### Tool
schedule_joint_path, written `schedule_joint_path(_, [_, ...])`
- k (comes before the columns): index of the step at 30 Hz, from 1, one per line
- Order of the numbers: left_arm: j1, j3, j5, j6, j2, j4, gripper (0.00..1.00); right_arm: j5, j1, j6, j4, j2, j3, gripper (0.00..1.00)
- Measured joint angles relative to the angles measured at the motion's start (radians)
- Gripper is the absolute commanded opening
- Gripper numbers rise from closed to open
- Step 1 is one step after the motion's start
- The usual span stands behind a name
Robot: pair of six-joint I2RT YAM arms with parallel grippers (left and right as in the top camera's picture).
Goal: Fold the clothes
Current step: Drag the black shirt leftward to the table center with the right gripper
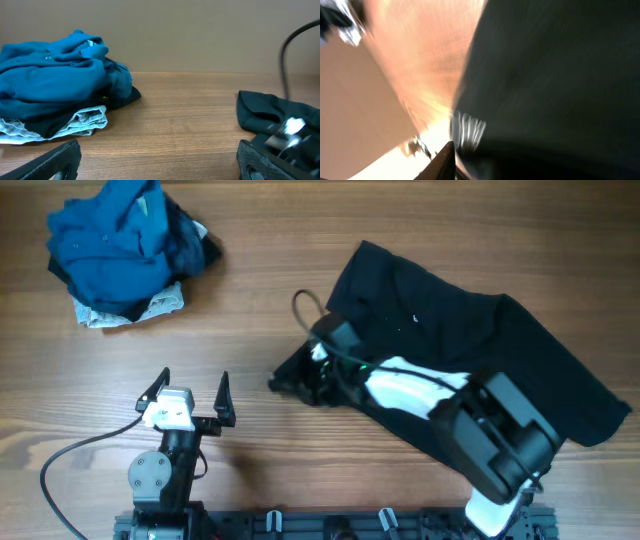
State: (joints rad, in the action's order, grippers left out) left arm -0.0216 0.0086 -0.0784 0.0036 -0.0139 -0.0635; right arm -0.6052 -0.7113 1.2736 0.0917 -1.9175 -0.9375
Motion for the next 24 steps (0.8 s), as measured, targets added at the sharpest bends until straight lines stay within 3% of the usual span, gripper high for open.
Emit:
schedule_joint_path(2, [0.0, 0.0, 0.0, 0.0, 0.0, 0.0, 1.0, -0.025, -0.022, -0.023, 0.0, -0.021, -0.013, 0.77])
schedule_joint_path(5, [0.0, 0.0, 0.0, 0.0, 0.0, 0.0, 1.0, -0.057, -0.027, -0.076, -0.04, -0.029, -0.048, 0.99])
schedule_joint_path(9, [0.0, 0.0, 0.0, 0.0, 0.0, 0.0, 1.0, -0.051, 0.021, -0.229, -0.343, -0.026, -0.183, 0.99])
schedule_joint_path(14, [0.0, 0.0, 0.0, 0.0, 0.0, 0.0, 1.0, 0.126, 0.159, -0.422, -0.811, 0.028, -0.383, 1.0])
schedule_joint_path(24, [0.0, 0.0, 0.0, 0.0, 0.0, 0.0, 1.0, 0.287, 0.515, -0.643, -1.164, 0.328, -0.472, 1.0])
